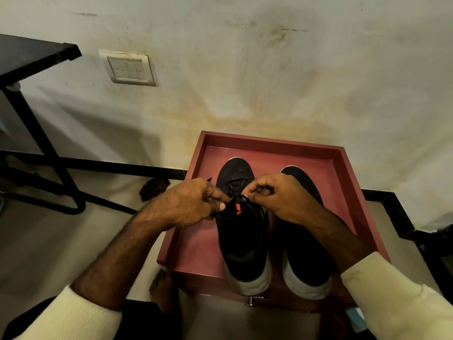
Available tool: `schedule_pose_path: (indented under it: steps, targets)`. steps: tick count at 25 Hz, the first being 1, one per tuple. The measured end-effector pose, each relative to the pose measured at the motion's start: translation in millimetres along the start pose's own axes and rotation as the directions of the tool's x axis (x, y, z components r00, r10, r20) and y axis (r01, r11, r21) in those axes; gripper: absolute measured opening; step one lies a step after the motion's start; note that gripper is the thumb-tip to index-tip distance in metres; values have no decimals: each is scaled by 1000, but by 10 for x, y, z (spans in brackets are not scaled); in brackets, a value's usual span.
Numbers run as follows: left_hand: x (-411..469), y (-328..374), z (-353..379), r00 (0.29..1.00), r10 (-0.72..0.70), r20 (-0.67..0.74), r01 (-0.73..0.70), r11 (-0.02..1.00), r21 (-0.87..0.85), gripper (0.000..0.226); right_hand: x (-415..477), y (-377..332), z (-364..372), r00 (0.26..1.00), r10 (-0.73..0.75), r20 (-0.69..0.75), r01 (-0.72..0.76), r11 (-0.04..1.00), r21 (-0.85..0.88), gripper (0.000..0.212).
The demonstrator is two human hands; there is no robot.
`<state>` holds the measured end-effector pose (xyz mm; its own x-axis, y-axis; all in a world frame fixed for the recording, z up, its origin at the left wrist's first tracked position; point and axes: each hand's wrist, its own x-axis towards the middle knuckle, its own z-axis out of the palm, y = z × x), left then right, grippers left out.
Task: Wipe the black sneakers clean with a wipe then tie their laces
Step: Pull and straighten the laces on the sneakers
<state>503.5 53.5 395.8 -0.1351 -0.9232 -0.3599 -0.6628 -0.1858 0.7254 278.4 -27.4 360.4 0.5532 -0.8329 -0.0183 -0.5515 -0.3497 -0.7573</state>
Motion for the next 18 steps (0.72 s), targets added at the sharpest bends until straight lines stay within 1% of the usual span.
schedule_pose_path:
  steps: [3, 5, 7, 10, 12, 15, 18]
  targets:
    - [11, -9, -8, 1000, 14, 1, -14, 999, 44, 30, 19, 4, -33, 1000, -1, 31, 2, 1000, -27, 7]
    - [9, -16, -11, 1000, 15, -9, -14, 999, 34, 28, 22, 6, -59, 997, -10, 83, 12, 1000, -28, 9]
    - [0, -22, -15, 1000, 3, -15, -3, 1000, 8, 26, 23, 3, -87, 989, -3, 145, -1, 1000, 27, 10]
    - [11, -42, -18, 999, -11, -33, 12, 999, 37, 24, 42, 10, -144, 976, 20, 218, -49, 991, 128, 18]
    - [15, -56, -19, 999, -15, -35, 16, 999, 45, 24, 47, 14, -164, 969, 20, 245, -60, 986, 153, 21]
    - [22, -64, -7, 1000, -3, -25, 4, 1000, 25, 24, 44, 13, -138, 976, 22, 217, -55, 988, 146, 16]
    - [25, -71, -4, 1000, 18, -22, -18, 1000, 21, 25, 46, 17, -96, 985, 19, 172, -36, 995, 96, 10]
